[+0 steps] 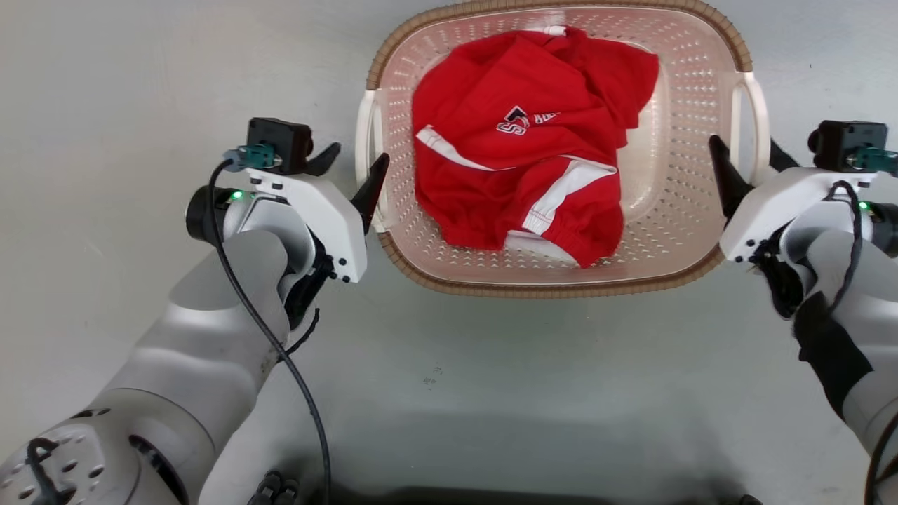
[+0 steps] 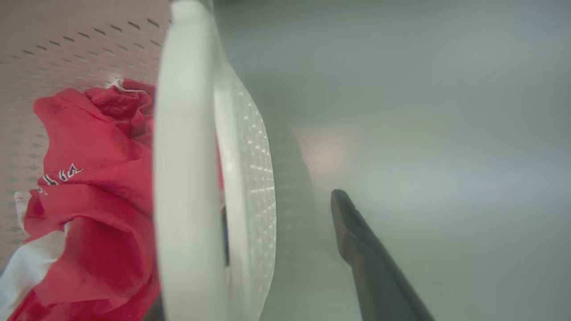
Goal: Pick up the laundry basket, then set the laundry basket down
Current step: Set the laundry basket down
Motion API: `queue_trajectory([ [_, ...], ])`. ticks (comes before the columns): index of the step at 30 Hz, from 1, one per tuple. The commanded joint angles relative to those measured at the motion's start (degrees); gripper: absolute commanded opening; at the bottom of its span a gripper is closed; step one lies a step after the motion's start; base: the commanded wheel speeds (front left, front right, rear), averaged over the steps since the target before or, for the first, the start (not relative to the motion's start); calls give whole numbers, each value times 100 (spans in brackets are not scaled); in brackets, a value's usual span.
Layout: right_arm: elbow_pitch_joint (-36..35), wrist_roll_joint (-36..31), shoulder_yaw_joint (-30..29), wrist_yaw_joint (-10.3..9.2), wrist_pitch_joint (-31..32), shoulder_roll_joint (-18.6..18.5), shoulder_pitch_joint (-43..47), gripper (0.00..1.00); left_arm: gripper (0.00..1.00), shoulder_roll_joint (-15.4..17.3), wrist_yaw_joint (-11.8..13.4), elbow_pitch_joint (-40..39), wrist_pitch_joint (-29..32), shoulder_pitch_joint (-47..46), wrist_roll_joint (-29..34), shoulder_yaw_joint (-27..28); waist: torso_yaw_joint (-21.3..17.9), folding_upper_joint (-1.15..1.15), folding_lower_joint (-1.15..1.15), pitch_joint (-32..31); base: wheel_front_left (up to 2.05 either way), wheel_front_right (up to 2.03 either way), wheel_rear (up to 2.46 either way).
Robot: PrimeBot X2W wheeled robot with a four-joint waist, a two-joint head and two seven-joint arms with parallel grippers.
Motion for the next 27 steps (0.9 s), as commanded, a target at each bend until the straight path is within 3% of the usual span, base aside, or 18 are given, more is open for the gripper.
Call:
queue_trajectory([
  [1, -27, -48, -15, -73, -129, -223, 389, 100, 100, 401, 81, 13, -97, 45, -29, 53, -1, 0, 0, 13, 0, 0, 0],
  [12, -707, 13, 196, -73, -129, -222, 604, 100, 100, 574, 80, -630, -295, 125, -166, -9, 32, 0, 0, 100, 0, 0, 0],
  [27, -932, 519, 753, -73, -104, -222, 554, 100, 100, 699, 80, -1083, -383, 65, -261, 23, 55, 0, 0, 137, 0, 0, 0],
])
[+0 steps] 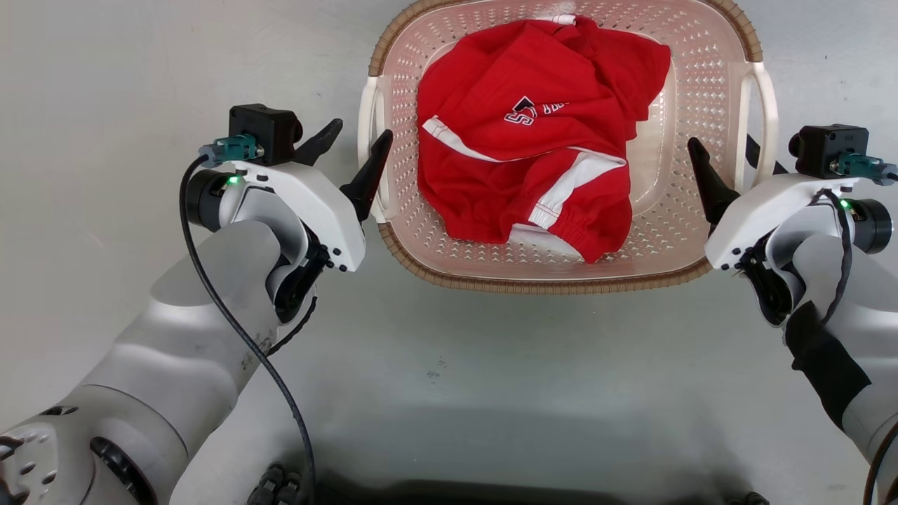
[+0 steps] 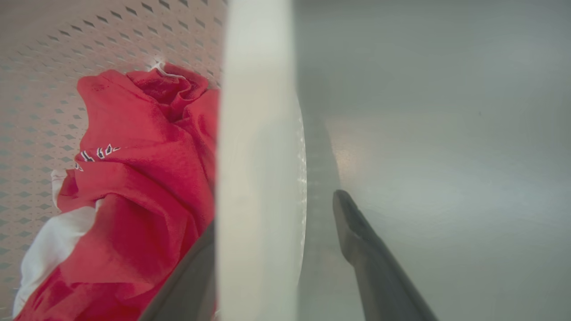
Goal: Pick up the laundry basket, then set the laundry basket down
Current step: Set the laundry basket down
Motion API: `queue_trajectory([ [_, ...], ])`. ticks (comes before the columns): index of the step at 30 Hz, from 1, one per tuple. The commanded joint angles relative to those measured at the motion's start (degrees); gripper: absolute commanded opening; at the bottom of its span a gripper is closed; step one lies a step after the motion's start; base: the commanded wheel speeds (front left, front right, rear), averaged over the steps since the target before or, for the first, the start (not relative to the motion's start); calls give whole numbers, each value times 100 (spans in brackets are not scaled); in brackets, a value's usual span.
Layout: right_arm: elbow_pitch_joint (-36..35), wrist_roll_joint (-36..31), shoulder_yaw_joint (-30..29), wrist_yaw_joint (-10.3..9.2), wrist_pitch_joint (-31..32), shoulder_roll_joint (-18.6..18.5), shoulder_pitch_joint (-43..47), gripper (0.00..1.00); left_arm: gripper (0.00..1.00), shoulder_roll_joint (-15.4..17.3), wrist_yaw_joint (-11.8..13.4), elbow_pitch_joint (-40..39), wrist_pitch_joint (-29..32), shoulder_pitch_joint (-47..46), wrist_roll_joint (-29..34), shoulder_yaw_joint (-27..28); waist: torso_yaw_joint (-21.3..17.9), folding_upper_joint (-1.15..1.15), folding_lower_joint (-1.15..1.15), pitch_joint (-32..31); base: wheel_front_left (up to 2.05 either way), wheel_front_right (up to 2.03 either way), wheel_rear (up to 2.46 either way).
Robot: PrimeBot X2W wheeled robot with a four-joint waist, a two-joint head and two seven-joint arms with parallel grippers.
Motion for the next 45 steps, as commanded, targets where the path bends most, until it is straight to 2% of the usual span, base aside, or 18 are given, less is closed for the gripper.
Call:
queue_trajectory([
  [1, -32, 78, 104, -21, -56, 31, 252, 100, 100, 187, 51, -70, -57, 61, -29, 143, 4, 0, 0, -5, 0, 0, 0],
  [13, 170, 269, 365, -21, -72, 31, 173, 100, 100, 169, 51, -128, -59, 300, 194, 454, 5, 0, 0, -205, 0, 0, 0],
  [26, 320, 546, 655, -21, -68, 31, 209, 100, 100, 145, 51, 130, -60, 487, -5, 374, -14, 0, 0, -544, 0, 0, 0],
  [38, 294, 806, 947, -21, -59, 31, 434, 100, 100, 218, 51, 257, -60, 868, -261, 373, -44, 0, 0, -1222, 0, 0, 0],
  [45, 276, 973, 1132, -21, -63, 31, 729, 100, 100, 131, 51, 504, -60, 1235, -327, 549, -6, 0, 0, -1816, 0, 0, 0],
])
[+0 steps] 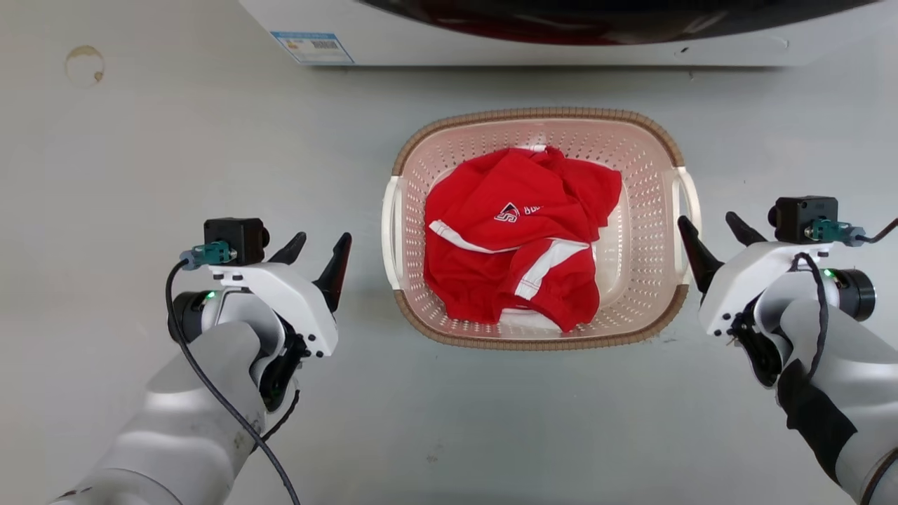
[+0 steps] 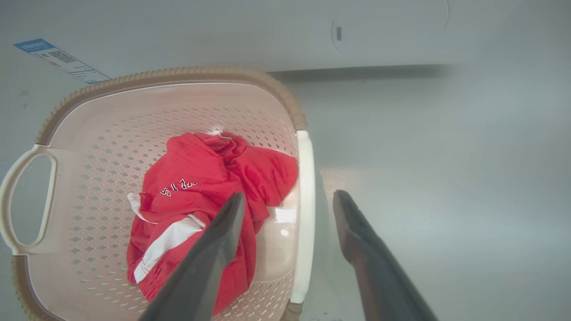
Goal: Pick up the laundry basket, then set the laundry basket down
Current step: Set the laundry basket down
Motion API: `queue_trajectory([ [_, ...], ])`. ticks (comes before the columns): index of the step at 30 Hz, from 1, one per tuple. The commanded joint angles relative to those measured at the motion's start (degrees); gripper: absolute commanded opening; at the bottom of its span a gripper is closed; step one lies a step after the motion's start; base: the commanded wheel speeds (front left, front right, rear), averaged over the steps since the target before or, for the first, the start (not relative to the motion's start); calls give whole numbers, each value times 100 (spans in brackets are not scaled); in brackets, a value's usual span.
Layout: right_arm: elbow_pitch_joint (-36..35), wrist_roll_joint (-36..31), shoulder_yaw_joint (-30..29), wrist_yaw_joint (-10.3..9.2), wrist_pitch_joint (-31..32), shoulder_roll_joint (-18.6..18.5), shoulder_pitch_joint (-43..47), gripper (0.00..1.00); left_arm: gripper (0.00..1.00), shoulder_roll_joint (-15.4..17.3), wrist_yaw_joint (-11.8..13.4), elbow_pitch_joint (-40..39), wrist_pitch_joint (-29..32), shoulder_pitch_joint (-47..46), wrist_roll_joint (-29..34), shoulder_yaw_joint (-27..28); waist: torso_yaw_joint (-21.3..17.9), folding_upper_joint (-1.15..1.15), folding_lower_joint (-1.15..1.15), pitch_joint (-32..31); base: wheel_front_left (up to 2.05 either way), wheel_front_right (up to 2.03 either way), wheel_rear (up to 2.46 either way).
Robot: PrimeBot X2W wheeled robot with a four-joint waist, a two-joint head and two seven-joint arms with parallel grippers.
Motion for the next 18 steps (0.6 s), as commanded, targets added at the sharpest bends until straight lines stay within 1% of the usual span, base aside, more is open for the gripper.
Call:
queue_trajectory([
  [1, -20, 50, 82, -21, -64, 14, 306, 100, 100, 127, 51, 38, -60, 172, -43, 149, 33, 0, 0, -269, 0, 0, 0],
  [12, -278, 242, 291, -21, -76, 14, 814, 100, 100, 44, 51, 228, -60, 858, -73, 596, 94, 0, 0, -1348, 0, 0, 0],
  [18, -586, -15, 142, -21, -77, -2, 1044, 100, 100, 172, 51, 93, -60, 1175, 239, 964, 99, 0, 0, -1949, 0, 0, 0],
])
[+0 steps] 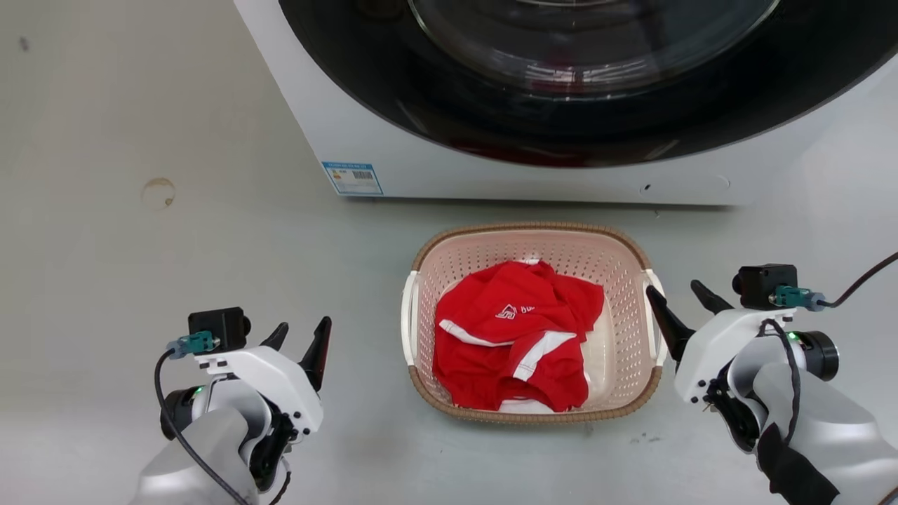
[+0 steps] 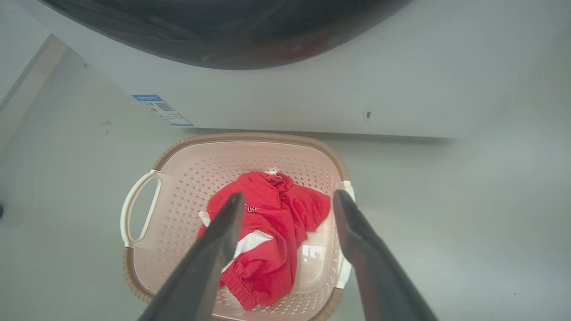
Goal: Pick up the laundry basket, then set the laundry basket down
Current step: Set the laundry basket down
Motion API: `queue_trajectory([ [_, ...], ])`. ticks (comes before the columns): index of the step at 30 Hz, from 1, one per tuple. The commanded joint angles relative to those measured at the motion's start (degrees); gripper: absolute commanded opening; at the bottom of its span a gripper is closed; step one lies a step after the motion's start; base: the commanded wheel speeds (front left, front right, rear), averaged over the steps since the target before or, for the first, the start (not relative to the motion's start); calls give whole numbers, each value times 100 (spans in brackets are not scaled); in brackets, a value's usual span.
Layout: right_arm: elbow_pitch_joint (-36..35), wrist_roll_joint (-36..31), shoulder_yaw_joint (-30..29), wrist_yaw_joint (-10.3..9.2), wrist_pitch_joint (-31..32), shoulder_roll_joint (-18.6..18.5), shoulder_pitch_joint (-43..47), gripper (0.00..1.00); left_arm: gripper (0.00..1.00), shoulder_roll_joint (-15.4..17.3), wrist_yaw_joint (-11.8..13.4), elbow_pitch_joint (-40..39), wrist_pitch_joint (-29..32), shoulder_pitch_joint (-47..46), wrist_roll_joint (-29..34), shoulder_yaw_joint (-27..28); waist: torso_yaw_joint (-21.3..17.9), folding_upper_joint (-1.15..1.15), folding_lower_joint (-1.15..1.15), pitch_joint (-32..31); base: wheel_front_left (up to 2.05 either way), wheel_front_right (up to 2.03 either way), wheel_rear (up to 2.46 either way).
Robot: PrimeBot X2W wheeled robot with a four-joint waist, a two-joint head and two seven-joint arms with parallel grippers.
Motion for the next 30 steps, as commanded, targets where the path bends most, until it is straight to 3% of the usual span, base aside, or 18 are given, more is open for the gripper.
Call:
queue_trajectory([
  [1, -130, -109, -42, -21, -77, -31, 241, 100, 100, 244, 51, -75, -61, 107, 140, 236, 5, 0, 0, -372, 0, 0, 0],
  [16, -764, -748, -789, -21, -78, -150, 1221, 100, 100, 634, 119, -975, -61, 1562, 1511, 1701, 12, 0, 0, -1783, 0, 0, 0],
  [23, -1058, -927, -1089, -21, -78, -330, 1550, 100, 100, 853, 168, -1210, -40, 2039, 1652, 1777, 2, 0, 0, -2184, 0, 0, 0],
  [30, -1665, -1197, -1412, -21, -78, -681, 1714, 100, 100, 1192, 480, -1951, 28, 2108, 1874, 1672, 70, 0, 0, -2346, 0, 0, 0],
])
